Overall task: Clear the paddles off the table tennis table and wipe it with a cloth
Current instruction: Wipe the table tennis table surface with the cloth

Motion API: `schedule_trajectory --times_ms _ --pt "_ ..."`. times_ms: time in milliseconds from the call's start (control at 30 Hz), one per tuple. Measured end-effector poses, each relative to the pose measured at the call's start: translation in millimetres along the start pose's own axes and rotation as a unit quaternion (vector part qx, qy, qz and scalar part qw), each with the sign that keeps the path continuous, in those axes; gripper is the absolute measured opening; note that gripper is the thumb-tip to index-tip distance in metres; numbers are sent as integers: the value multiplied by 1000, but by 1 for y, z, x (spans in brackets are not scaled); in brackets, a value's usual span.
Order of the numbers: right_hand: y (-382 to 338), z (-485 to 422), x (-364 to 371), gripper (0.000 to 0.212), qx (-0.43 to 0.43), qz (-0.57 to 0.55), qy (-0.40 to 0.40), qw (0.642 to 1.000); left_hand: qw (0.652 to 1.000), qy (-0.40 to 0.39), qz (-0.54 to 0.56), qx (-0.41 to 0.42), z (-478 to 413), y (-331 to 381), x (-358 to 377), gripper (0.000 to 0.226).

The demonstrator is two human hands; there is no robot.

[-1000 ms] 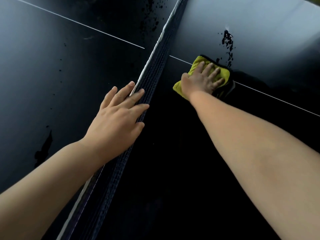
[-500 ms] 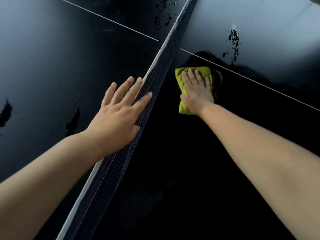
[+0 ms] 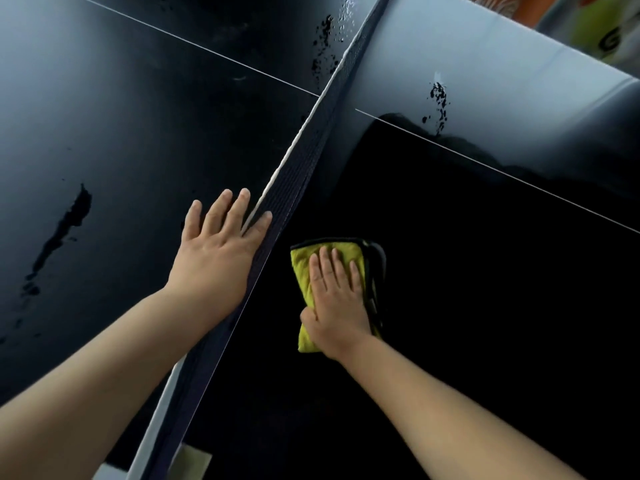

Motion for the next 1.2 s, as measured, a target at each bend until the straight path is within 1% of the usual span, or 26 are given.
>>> schedule_trajectory --times_ms 133,233,300,367,467,567,633,700,800,933,1000,1100,1200 --pt "-35 35 16 82 26 4 15 1000 999 41 5 -3 8 -8 -11 79" --pt "-37 33 16 80 47 4 31 998 999 41 9 -4 6 -10 -13 79" --pt "-32 20 11 82 33 25 26 999 999 35 15 -6 1 -10 -13 80" --pt "-23 -1 5 82 20 26 -5 999 999 28 20 -8 -7 -9 -12 81" --pt "2 -47 -16 80 26 23 13 999 999 15 28 -11 -24 -4 -11 80" --pt "35 -104 -36 80 31 5 26 999 999 18 41 -10 -42 1 -15 77" --pt "59 -142 -52 81 42 -4 45 998 998 38 49 -11 -55 3 -18 80" --pt "84 -180 -66 76 61 -8 55 997 995 68 68 -7 -69 3 -19 84" --pt "115 -234 -85 72 93 -8 56 994 992 123 39 13 -90 3 -13 77" --pt "140 -296 -106 68 112 -26 59 992 989 145 18 9 -103 6 -5 68" --pt "146 -316 -115 67 121 -32 57 991 989 149 19 9 -102 6 -4 66" --pt "148 -331 -122 66 124 -45 48 990 991 133 3 17 -95 5 -2 65" --pt "147 -326 -122 62 107 -50 43 992 992 126 -13 27 -81 4 1 70"
Point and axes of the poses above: each hand's wrist, its own z-axis away from the middle knuckle, its own x-axis out of the palm, y = z × x, the point moved 6 cm from there along -z, towards the middle knuckle
